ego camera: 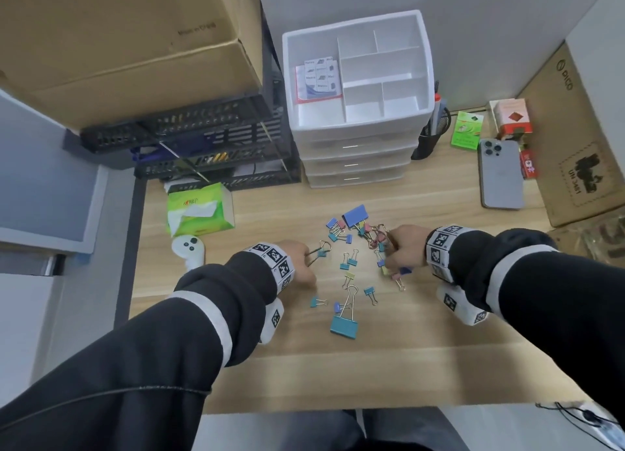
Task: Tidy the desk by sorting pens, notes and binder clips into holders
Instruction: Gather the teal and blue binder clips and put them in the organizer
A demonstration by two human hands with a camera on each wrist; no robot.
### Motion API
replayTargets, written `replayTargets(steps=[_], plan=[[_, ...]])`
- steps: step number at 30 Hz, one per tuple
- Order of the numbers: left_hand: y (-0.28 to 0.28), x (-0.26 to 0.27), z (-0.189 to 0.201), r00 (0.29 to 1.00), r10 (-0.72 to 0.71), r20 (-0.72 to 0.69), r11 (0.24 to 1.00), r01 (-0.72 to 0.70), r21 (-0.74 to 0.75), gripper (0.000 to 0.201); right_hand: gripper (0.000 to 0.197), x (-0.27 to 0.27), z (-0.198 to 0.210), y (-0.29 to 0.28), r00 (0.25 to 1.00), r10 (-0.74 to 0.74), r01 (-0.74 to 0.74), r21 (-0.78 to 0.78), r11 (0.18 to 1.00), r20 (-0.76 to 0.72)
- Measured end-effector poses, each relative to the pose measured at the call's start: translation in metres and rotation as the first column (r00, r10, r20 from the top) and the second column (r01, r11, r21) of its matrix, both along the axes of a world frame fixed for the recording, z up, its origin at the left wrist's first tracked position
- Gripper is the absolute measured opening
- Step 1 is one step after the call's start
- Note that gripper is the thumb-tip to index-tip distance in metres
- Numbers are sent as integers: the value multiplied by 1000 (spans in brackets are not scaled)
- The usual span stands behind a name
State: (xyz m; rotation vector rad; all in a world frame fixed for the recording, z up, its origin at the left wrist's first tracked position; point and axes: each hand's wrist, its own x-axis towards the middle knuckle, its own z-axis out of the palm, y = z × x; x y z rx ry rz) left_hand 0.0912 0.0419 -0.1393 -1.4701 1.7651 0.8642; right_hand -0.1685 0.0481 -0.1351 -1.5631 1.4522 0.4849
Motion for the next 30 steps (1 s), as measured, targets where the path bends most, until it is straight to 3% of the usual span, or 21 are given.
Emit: replayTargets(steps=[3, 7, 10, 15, 18, 23, 30], plan=[[2, 0, -1, 999, 42, -4, 998, -42, 42, 32, 23, 13, -4, -14, 1000, -19, 19, 5, 1000, -13], [13, -6, -9, 993, 109, -34, 988, -104, 112, 51, 20, 34, -15, -27, 996, 51, -61, -138, 988, -77], [20, -15, -12, 994, 94, -60, 992, -88, 94, 50, 16, 41, -27, -36, 997, -46, 29, -242, 970, -64], [24, -25, -16, 997, 27, -72, 995, -19, 102, 40, 43, 47, -40, -46, 988, -154, 143, -379, 914, 2], [31, -28, -19, 998, 16, -64, 996, -10, 92, 43, 57, 52, -48, -49, 989, -138, 106, -414, 904, -48], [33, -22, -21, 997, 27, -67, 990, -18, 138, 46, 50, 56, -53, -51, 988, -75, 10, -427, 904, -138], [31, -20, -20, 999, 29, -46, 993, -23, 119, 51, 34, 45, -46, -52, 987, -114, 53, -430, 901, -117]])
